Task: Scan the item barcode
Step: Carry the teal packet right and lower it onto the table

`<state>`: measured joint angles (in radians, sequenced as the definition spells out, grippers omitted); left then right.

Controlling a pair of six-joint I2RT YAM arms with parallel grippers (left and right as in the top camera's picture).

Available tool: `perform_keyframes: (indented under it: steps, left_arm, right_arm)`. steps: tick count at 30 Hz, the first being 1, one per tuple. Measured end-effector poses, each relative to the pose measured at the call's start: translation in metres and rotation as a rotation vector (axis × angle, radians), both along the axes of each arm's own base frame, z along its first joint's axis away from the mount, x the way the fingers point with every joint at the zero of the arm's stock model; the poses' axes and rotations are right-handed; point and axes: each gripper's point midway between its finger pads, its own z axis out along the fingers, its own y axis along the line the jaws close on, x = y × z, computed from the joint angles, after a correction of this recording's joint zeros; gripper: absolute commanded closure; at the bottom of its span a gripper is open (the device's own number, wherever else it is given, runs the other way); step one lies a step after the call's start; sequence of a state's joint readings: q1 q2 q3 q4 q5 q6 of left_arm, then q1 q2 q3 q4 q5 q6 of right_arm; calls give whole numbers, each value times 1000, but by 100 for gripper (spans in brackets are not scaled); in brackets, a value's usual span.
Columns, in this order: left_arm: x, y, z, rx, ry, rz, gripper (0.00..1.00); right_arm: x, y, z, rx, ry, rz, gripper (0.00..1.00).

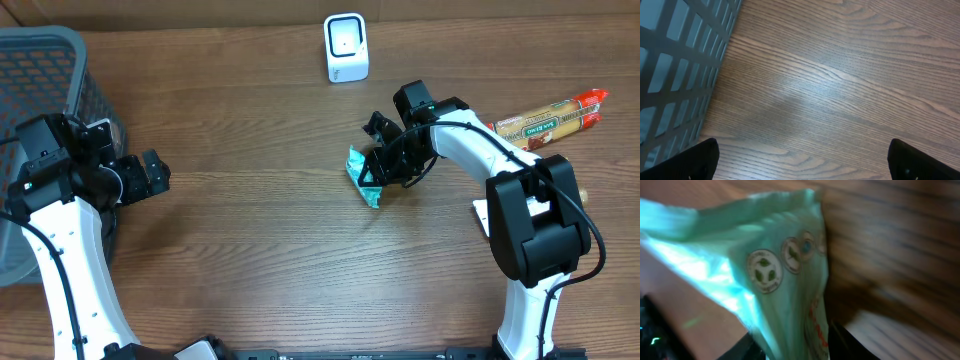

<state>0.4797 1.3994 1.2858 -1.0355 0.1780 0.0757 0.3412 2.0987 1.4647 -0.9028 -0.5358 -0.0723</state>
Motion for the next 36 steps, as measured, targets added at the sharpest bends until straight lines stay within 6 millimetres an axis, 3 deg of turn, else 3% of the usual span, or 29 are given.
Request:
perform_keyframes:
  steps: [7,12,15,21,23,28,29,30,31,33,36]
  left_arm:
    - [0,0,0,0,0,0,0]
    - [0,0,0,0,0,0,1]
    - [0,0,0,0,0,0,0]
    - [0,0,0,0,0,0,0]
    - [0,0,0,0,0,0,0]
    - [0,0,0,0,0,0,0]
    - [0,0,0,0,0,0,0]
    - [0,0,0,0,0,0,1]
    - [0,0,0,0,0,0,0]
    - [0,0,0,0,0,0,0]
    - [0,0,0,0,0,0,1]
  right_arm:
    - [11,-34,-17,-221,-34,-91,55]
    - [10,-48,-16,-312,-21,-112,41]
    - [18,-56,-1,-368,-40,-117,25]
    - [36,-57,29,-392,-88,-126,10]
    - [37,-59,32,-407,-93,-129,0]
    - [40,-63,33,-427,-105,-131,0]
    - [42,-62,33,-425,-113,-134,5]
    - [43,-62,33,-424,-120,-135,28]
    - [46,-61,33,-419,-131,-141,37]
    - [52,-60,32,-413,-157,-142,44]
    - [53,-60,25,-411,-167,-147,44]
